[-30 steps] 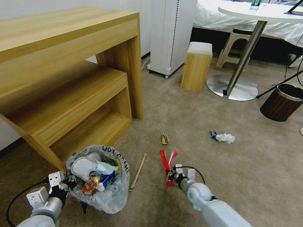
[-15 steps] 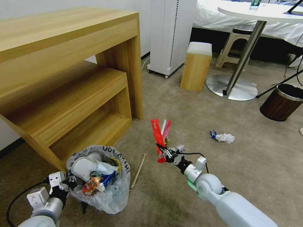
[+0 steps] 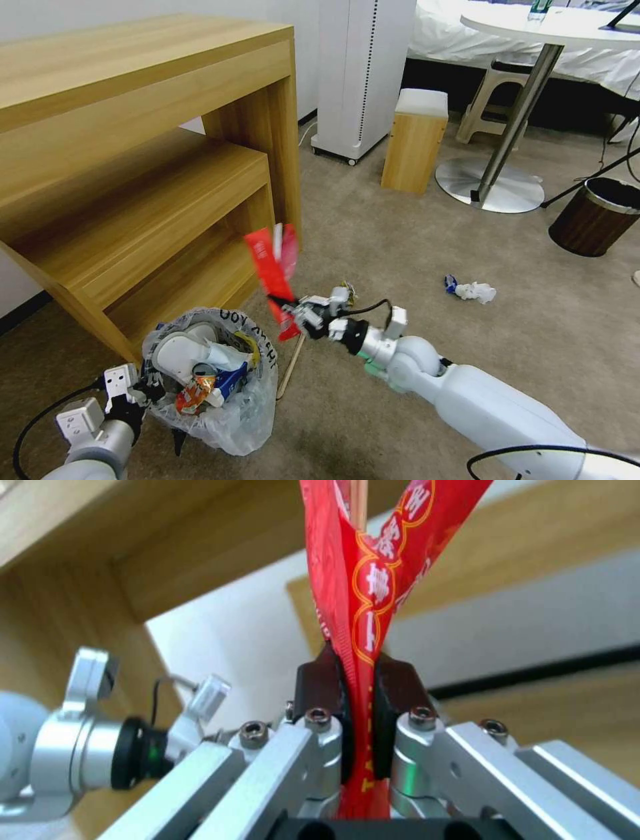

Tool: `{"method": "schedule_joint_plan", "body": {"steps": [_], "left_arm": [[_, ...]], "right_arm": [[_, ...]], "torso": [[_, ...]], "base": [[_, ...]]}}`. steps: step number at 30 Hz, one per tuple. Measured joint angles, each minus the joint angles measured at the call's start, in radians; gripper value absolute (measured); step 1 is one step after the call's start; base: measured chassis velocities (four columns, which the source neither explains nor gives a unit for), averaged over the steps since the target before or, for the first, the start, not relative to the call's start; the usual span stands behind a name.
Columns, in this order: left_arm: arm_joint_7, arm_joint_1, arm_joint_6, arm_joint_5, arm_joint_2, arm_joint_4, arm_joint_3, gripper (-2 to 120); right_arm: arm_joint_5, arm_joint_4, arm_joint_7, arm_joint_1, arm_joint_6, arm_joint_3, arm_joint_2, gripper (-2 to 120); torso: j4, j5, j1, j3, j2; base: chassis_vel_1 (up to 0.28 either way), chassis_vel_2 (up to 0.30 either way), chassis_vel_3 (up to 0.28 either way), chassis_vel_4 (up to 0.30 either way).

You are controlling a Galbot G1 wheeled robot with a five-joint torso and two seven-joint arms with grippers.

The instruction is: Pick up the trash bin and place the garbage on the floor into it.

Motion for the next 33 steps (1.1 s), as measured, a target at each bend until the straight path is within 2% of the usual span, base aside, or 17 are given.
{"method": "schedule_joint_plan", "body": {"steps": [13,19,21,33], "left_arm": [[-0.037,0.077,0.068,-0.081,0.037,-0.114,-0.008,0],[-0.038,0.085,0.071,-0.078,0.033,-0.129,-0.007,0],[-0.034,0.089,0.071,-0.075,0.025,-0.135,-0.007,0],[-0.030,0.084,0.061,-0.061,0.012,-0.114,-0.008,0]], "right_arm": [[-0.003,-0.025,0.123,0.055,-0.021,-0.166,0.044,5],[-0.012,-0.012,0.170,0.073,-0.025,-0.243,0.056,5],[-0.012,0.010,0.181,0.103,-0.026,-0.298,0.061,5],[-0.028,0.064,0.229,0.129,-0.027,-0.314,0.025,5]], "torso": [[-0.0001,0.0002,0.000,0.000,0.000],[0.0000,0.0000,0.000,0.000,0.000],[0.0000,0.0000,0.000,0.000,0.000],[-0.0001,0.0000,0.000,0.000,0.000]], "base": [[0.000,0.000,0.000,0.000],[0.000,0.000,0.000,0.000],[0.000,0.000,0.000,0.000],[0.000,0.000,0.000,0.000]]}}
